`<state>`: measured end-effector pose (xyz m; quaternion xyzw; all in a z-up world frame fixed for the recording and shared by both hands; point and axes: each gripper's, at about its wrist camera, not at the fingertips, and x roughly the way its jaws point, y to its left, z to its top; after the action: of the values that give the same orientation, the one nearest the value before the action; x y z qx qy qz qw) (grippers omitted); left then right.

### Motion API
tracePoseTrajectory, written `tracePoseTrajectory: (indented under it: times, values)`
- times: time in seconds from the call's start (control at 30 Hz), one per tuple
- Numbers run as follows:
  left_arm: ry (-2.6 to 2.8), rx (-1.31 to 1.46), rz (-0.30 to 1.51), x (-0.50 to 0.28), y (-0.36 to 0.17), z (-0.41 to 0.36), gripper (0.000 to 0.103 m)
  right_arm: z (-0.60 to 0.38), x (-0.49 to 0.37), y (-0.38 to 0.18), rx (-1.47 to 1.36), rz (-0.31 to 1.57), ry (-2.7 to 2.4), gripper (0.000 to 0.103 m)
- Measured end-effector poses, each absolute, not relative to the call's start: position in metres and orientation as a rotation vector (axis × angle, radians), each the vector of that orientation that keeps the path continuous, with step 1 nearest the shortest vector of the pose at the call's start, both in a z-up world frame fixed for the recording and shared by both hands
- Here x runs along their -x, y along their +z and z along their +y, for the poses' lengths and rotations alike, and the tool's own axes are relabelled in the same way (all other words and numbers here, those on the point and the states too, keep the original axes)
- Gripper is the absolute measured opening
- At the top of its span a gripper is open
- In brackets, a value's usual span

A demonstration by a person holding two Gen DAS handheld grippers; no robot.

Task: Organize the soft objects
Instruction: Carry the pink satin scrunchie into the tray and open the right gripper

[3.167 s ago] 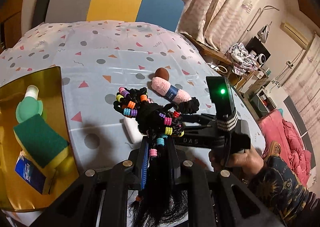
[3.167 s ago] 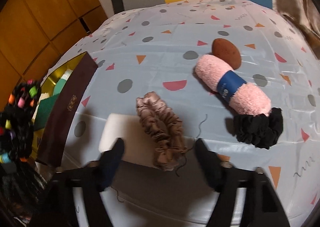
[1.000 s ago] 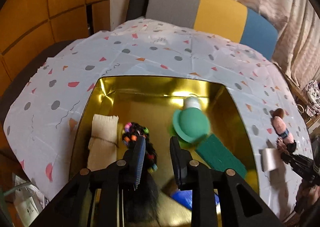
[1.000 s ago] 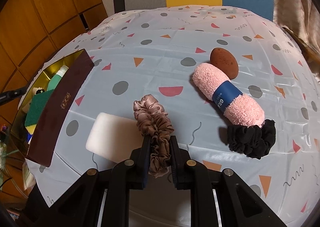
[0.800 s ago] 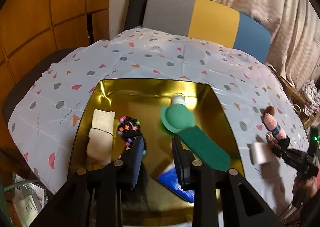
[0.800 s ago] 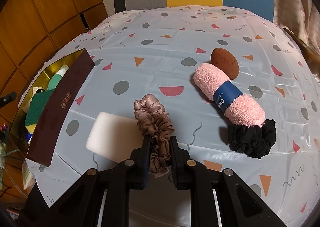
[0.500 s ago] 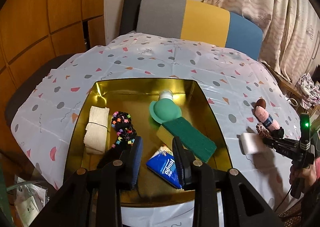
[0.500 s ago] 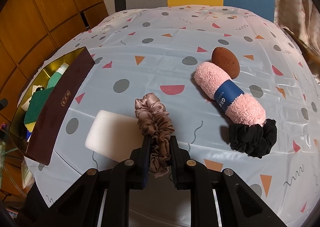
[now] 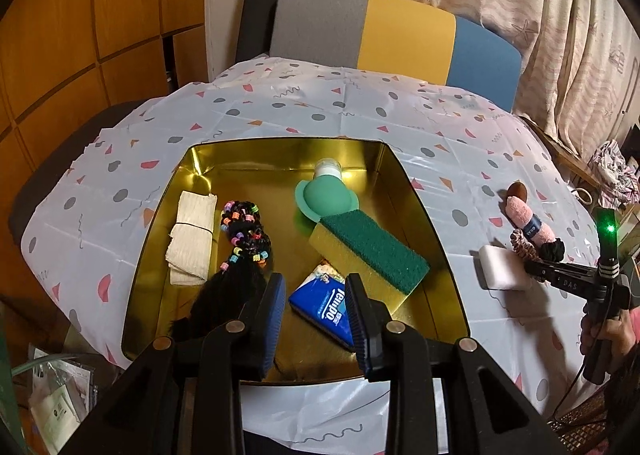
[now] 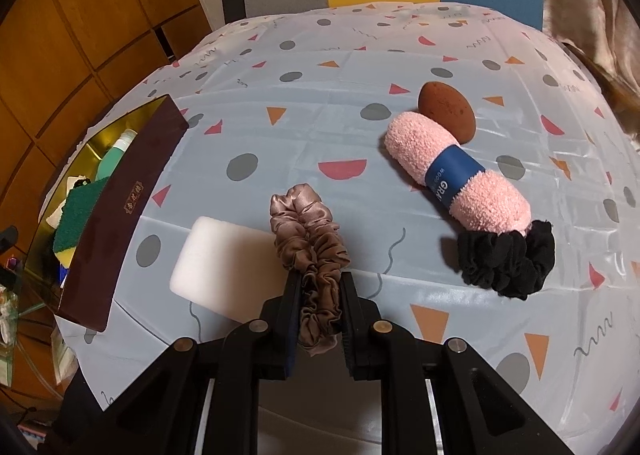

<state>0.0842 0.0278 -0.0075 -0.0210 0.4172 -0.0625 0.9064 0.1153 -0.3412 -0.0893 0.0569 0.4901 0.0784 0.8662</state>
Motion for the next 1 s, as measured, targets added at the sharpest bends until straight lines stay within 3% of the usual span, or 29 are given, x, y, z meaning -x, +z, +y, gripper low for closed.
tracePoseTrajectory:
  times: [1.0]
  values:
    - [-0.148, 0.108, 0.871, -0.066, -0.018, 0.05, 0.03, -0.326, -0.09, -0.048, -0.27, 0.938, 0.185, 0.018]
